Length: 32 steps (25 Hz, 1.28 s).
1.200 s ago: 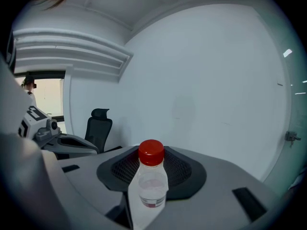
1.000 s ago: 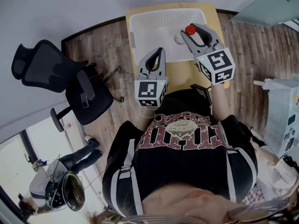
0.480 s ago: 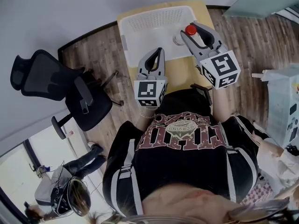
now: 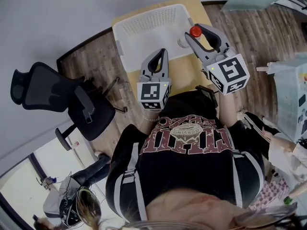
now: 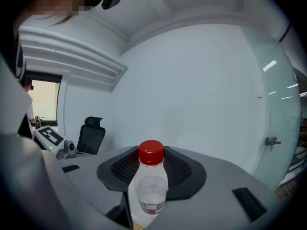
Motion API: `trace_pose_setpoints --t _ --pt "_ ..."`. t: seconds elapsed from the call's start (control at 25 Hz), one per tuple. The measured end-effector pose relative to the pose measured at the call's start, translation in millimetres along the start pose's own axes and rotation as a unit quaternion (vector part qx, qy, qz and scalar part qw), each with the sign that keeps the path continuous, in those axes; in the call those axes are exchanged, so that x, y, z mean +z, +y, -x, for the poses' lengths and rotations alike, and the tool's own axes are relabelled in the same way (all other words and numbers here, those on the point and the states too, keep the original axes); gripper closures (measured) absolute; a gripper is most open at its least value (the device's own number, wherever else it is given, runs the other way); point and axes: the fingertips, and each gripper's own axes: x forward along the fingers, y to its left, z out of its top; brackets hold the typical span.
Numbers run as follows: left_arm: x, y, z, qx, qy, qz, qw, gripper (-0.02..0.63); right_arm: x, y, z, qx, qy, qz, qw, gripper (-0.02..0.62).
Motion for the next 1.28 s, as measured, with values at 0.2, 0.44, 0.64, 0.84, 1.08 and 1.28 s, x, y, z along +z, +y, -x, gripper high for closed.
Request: trace_pose_setpoints --t 0.2,0.44,0.64,0.84,1.08,1.28 --pt "-1 -11 -5 -0.013 0.004 -0.001 0.9999 0.56 7 -2 19 -0.006 -0.011 -0.005 1.0 0.43" --pt "-4 -21 -10 -0.035 0.009 -0.001 0.9994 0.56 12 -1 38 -0.017 -0.018 -0.011 1.0 0.43" --pt "-5 -31 -14 -0.052 0.013 -0.004 0.9986 0.56 14 1 55 -0.025 -0.02 -0.009 0.999 0.43" --pt "-7 -44 -20 -0.067 0.016 -0.007 0.9976 0.56 11 2 69 -0.029 -0.019 -0.012 0.999 0.43" --pt "-10 -57 -25 -0.088 0.023 -0.01 0.9958 0.56 2 2 83 -0.043 -0.009 -0.022 0.999 0.43" --pt "-13 -73 -26 -0.102 0.029 -0.012 0.9943 0.56 -5 1 98 -0.051 -0.002 -0.026 0.998 0.43"
